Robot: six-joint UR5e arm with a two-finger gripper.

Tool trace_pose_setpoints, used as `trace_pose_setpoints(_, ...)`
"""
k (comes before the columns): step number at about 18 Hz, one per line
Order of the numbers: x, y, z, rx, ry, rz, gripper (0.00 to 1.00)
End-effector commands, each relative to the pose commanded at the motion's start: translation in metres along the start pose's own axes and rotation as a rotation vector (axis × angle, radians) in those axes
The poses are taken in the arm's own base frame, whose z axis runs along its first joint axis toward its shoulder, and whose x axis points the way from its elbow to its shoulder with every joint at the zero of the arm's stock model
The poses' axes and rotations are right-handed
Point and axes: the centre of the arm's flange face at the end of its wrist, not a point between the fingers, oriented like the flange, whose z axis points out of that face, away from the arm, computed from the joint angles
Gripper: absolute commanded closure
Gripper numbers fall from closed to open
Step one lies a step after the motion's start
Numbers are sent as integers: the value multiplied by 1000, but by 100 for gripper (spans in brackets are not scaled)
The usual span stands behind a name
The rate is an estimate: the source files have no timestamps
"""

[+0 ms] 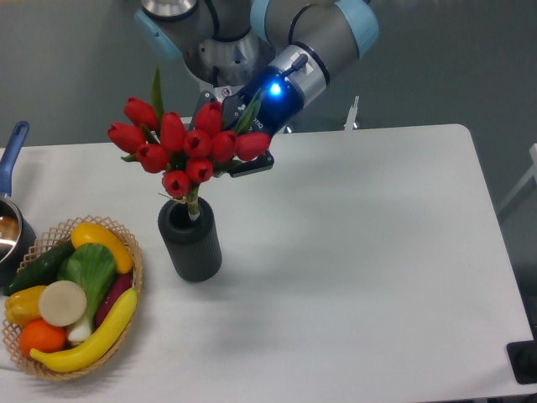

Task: Pick up the flowers from the vase
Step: 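Lift the tulip bunch straight up out of the black vase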

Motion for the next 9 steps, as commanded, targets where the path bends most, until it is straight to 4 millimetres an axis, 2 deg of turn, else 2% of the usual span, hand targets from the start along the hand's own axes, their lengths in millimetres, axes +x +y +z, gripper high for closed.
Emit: trace_pose_setpoints(9,-4,-16,-12,56,11,-19,69)
